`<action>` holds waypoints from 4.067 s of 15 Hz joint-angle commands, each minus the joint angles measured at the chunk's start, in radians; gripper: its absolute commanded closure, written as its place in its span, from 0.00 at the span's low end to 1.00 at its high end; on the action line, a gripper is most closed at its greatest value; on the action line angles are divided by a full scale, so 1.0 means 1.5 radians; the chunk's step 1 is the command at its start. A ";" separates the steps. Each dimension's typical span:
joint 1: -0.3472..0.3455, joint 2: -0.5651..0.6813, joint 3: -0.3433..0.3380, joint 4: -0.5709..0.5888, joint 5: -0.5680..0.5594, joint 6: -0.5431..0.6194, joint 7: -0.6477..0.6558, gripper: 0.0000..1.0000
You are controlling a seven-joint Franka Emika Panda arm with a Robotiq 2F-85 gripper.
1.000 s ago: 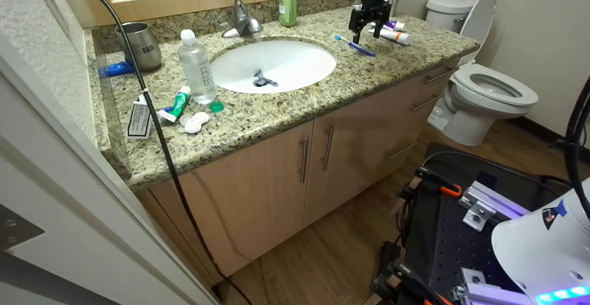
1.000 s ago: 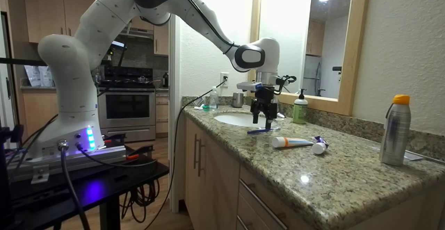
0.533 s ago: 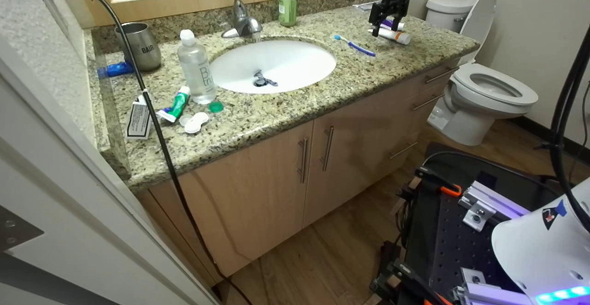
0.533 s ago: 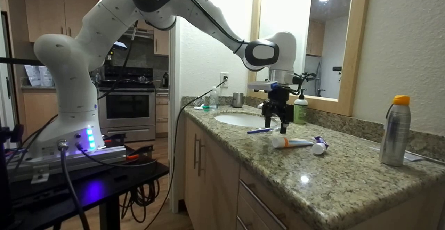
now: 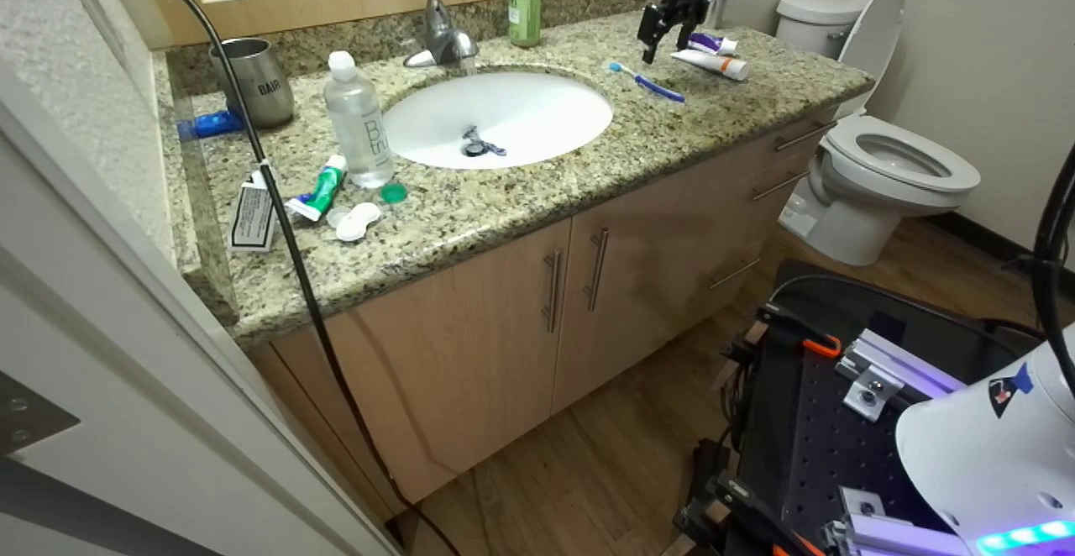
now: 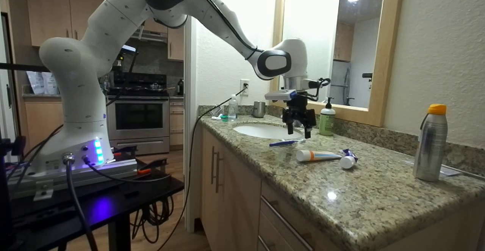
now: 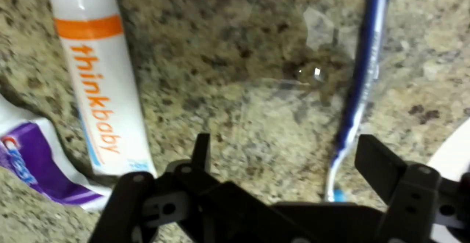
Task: Put some water on the toothbrush then put it in the silver cup
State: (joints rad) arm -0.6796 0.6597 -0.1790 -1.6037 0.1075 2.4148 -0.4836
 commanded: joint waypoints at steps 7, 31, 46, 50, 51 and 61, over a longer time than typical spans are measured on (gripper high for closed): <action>0.055 -0.087 -0.004 -0.139 -0.037 0.048 0.041 0.00; 0.053 -0.037 -0.008 -0.094 -0.042 -0.037 0.051 0.00; 0.077 -0.017 -0.026 -0.071 -0.058 -0.047 0.117 0.82; 0.086 -0.015 -0.033 -0.068 -0.062 -0.050 0.136 1.00; 0.087 -0.014 -0.034 -0.068 -0.063 -0.050 0.140 1.00; 0.103 -0.111 0.005 -0.188 -0.077 0.049 0.007 0.97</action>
State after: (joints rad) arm -0.5455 0.5832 -0.1874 -1.7592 0.0241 2.4026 -0.3844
